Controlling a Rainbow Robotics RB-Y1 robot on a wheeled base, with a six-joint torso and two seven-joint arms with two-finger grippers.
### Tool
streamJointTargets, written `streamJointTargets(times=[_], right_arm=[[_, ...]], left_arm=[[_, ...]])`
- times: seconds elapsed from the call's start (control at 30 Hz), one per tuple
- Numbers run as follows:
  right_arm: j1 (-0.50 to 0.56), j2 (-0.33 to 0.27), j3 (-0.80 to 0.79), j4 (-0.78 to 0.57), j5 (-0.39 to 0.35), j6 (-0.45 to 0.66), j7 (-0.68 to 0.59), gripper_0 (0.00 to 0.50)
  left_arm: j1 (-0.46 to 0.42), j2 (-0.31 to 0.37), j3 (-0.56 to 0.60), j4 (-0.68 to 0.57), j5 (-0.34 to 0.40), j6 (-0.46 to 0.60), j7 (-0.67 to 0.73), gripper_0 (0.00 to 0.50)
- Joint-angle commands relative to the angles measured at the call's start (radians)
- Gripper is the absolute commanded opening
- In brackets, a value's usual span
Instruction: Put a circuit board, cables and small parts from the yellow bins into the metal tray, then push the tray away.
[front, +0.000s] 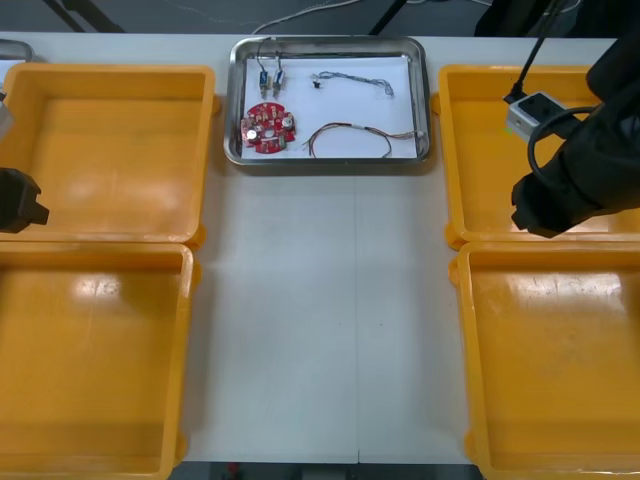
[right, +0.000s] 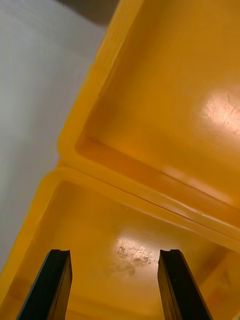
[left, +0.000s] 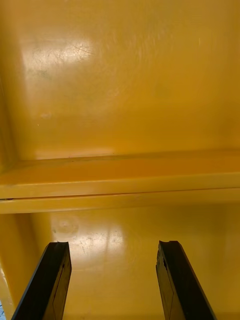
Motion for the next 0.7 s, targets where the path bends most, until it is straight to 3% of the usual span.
streamJointTargets(times=[0.03,0.47,0.7], right_arm=[[0.094,-0.059,-0.15,-0.036,-0.05,0.007,-0.112,0.5],[0.368,-0.077,-0.468,-0.051,-0.075,0.007,-0.092,0.5],[0.434,-0.074,-0.486,-0.05,-0.038,0.007,-0.072,0.5]], left_arm=[[0.016,0.007,0.0,-0.03,0.006,0.006,0.015,0.5],[0.016,0.007,0.0,-0.03,0.006,0.006,0.015,0.5],[0.016,0.007,0.0,-0.03,0.006,0.006,0.015,0.5]])
